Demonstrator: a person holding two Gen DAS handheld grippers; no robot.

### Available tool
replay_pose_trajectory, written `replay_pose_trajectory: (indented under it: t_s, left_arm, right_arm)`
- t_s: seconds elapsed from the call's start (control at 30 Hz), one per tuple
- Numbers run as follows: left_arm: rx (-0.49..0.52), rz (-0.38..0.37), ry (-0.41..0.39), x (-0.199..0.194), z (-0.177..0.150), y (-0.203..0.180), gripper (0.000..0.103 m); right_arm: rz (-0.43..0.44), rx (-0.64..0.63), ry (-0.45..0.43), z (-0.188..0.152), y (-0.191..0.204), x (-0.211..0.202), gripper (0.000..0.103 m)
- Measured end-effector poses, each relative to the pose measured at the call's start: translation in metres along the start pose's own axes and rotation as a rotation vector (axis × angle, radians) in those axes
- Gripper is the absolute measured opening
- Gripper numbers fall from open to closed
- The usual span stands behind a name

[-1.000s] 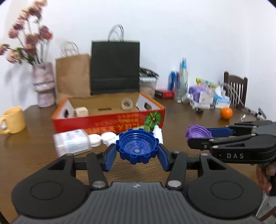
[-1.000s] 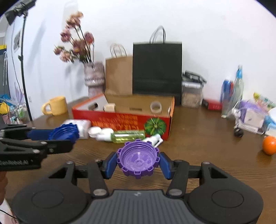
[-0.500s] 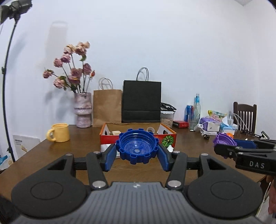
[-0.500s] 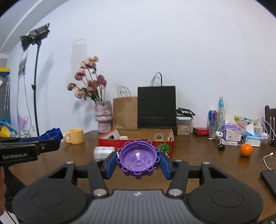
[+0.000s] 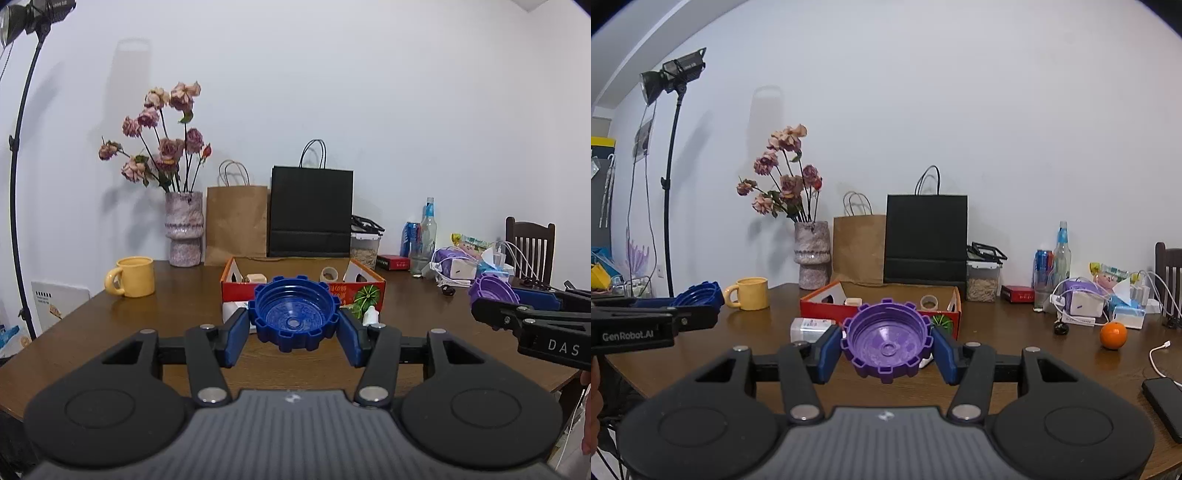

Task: Organize rigid objects
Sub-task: 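Grasp the blue cap with the left gripper while the right gripper grasps the purple cap, then lower both caps into the box and open both grippers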

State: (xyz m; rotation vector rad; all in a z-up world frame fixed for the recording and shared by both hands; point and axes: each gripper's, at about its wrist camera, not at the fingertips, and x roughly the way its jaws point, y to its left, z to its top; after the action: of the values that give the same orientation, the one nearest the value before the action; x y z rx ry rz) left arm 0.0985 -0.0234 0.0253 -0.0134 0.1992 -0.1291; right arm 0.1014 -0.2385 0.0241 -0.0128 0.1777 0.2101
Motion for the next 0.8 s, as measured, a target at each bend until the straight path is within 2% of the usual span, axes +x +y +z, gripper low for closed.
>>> replay_pose_trajectory:
  t_s: [0.23, 0.47, 0.6, 0.8]
  left_arm:
    - [0.006, -0.010, -0.005, 0.043, 0.016, 0.006, 0.052]
    - [-0.015, -0.022, 0.031, 0.133, 0.045, 0.022, 0.052]
    - [-0.021, -0.015, 0.024, 0.181, 0.063, 0.029, 0.052]
    - [-0.029, 0.000, 0.057, 0.256, 0.080, 0.038, 0.052]
  right_arm:
    - [0.007, 0.014, 0.018, 0.010, -0.013, 0.046, 0.052]
    - [0.052, 0.006, 0.044, 0.034, -0.029, 0.128, 0.052]
    - [0.054, 0.018, 0.048, 0.051, -0.037, 0.181, 0.052]
    - [0.055, 0.024, 0.060, 0.069, -0.042, 0.261, 0.052]
